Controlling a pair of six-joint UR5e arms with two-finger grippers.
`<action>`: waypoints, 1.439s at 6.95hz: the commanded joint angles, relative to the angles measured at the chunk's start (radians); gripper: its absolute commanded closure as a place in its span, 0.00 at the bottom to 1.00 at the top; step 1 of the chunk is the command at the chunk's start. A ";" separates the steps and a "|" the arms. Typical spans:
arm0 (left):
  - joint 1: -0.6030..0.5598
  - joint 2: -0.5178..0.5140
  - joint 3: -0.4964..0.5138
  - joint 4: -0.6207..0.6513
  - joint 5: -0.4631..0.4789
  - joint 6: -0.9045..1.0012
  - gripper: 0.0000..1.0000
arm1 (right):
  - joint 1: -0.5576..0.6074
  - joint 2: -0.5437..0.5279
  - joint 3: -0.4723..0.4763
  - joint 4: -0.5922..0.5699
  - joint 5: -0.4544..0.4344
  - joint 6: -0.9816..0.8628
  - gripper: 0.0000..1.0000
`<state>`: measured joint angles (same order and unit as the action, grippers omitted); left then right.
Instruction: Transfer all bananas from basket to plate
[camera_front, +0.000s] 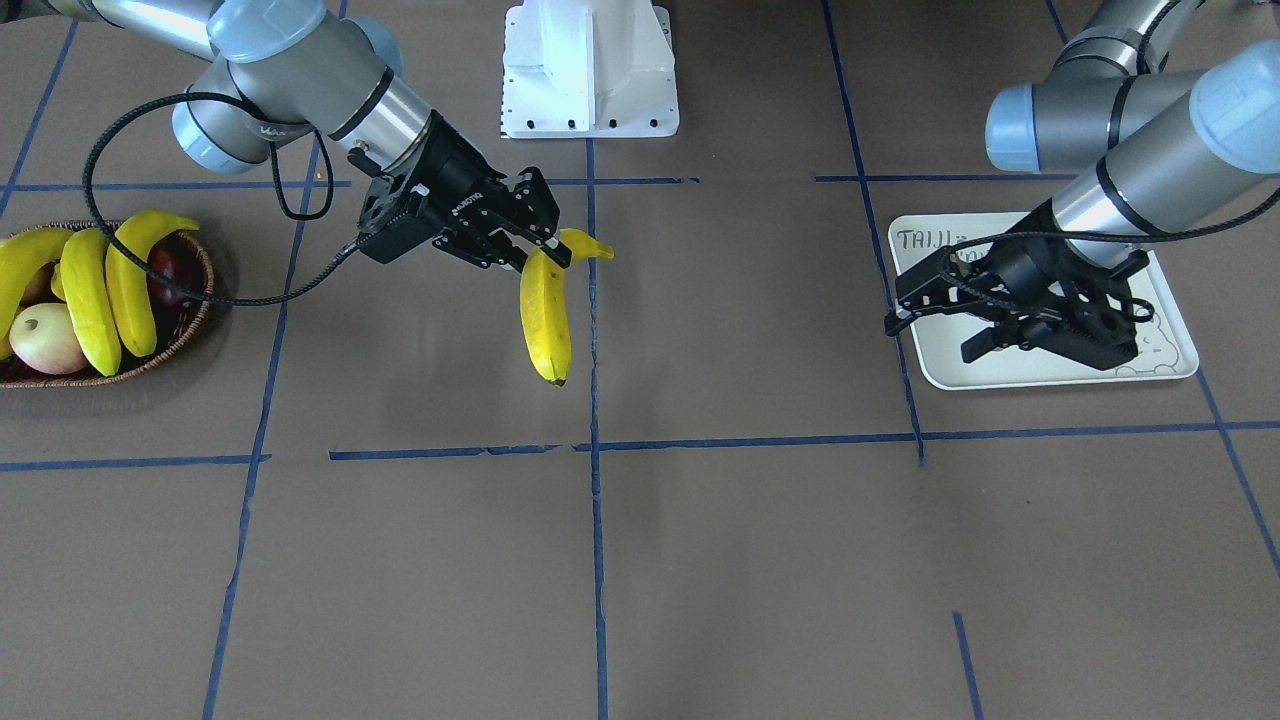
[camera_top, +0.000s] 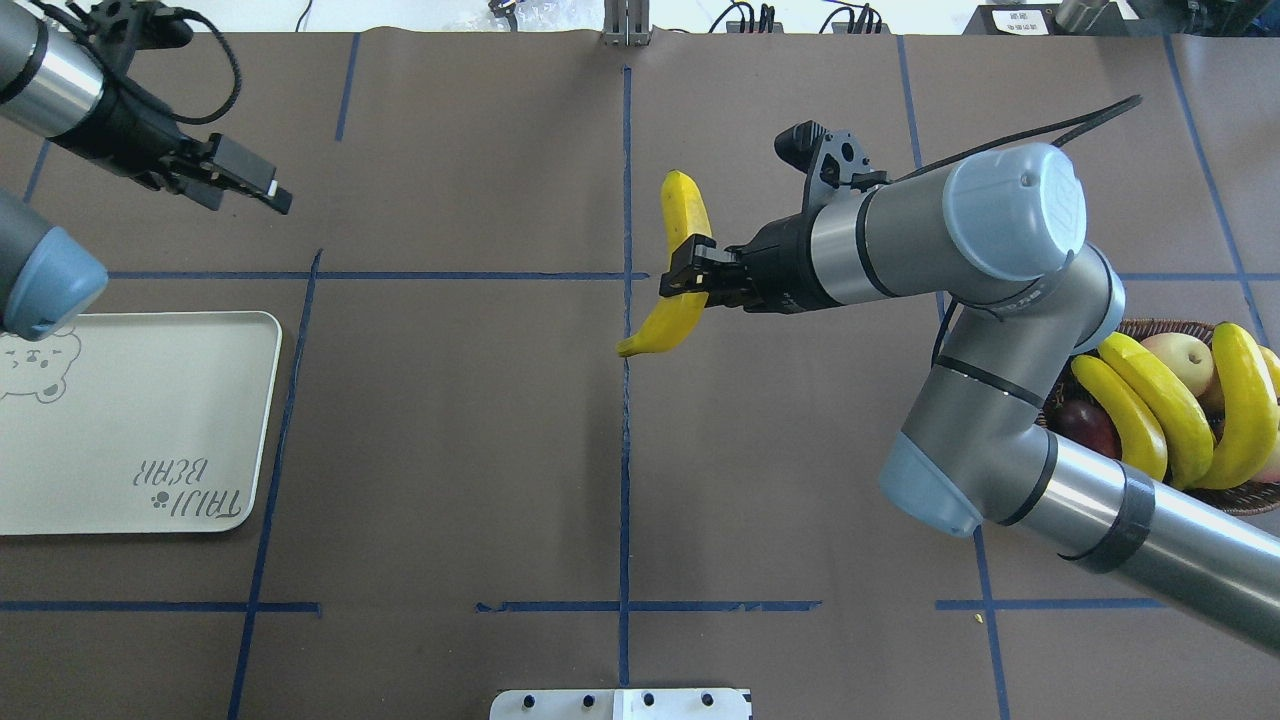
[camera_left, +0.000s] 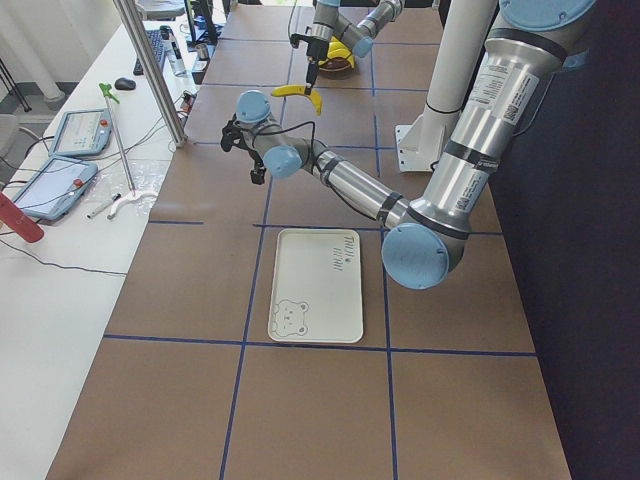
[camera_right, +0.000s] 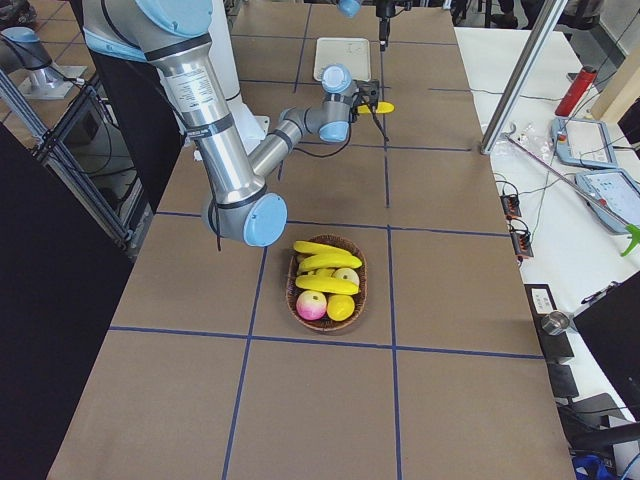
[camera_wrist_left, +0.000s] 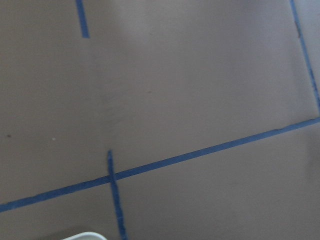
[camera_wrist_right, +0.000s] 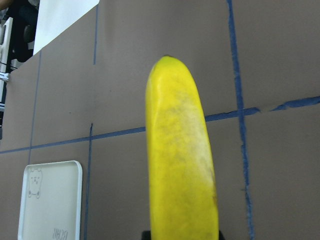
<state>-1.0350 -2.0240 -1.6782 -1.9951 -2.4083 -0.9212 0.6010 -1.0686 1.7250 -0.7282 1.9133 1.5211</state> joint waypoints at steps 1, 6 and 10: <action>0.044 -0.118 0.008 -0.075 0.001 -0.359 0.00 | -0.059 0.022 -0.051 0.101 -0.072 0.027 0.95; 0.263 -0.200 0.018 -0.175 0.211 -0.613 0.00 | -0.115 0.068 -0.050 0.105 -0.118 0.045 0.94; 0.316 -0.200 0.035 -0.174 0.278 -0.613 0.06 | -0.115 0.070 -0.048 0.107 -0.118 0.047 0.94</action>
<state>-0.7243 -2.2233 -1.6464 -2.1692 -2.1398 -1.5339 0.4864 -0.9987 1.6772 -0.6213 1.7948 1.5676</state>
